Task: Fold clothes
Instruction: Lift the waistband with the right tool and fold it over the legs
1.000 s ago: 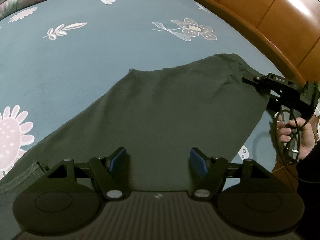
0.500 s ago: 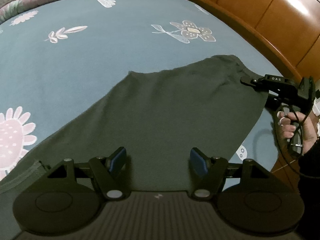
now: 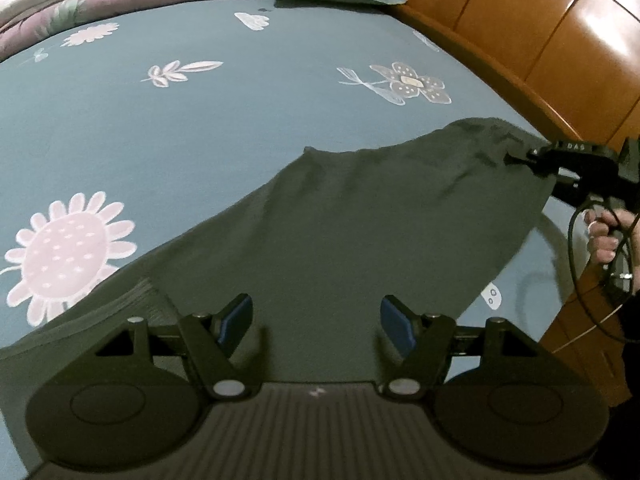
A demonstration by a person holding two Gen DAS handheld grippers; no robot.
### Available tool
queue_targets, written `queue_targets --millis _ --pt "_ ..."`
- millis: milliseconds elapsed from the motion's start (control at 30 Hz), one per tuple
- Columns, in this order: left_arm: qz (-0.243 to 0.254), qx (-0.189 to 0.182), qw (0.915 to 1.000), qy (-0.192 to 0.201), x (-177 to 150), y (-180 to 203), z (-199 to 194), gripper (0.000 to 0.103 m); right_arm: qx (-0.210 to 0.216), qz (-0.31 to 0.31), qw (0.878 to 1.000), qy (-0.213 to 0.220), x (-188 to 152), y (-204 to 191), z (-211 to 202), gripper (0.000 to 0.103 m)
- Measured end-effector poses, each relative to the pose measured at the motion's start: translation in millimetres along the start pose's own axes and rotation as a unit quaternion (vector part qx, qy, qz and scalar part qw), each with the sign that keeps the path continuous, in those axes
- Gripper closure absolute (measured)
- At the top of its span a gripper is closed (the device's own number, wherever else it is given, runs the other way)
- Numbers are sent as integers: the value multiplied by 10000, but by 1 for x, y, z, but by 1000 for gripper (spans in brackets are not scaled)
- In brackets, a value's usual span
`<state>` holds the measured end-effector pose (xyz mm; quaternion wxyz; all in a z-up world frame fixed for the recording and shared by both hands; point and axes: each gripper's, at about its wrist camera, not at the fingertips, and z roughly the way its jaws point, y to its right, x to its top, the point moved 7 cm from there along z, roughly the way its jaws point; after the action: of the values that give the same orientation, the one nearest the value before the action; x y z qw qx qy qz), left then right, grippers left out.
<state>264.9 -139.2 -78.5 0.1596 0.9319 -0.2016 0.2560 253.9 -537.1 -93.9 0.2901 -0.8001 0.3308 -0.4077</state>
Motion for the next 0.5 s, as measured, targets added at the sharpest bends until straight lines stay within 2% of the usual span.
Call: queue_targets --millis 233,500 --pt "5 -119 9997 215 -25 -28 -29 32 51 -697 9975 32 -8 -63 -13 87" --pt "567 -570 9966 170 -57 -69 -58 32 115 -1399 9897 278 -47 -148 -28 87"
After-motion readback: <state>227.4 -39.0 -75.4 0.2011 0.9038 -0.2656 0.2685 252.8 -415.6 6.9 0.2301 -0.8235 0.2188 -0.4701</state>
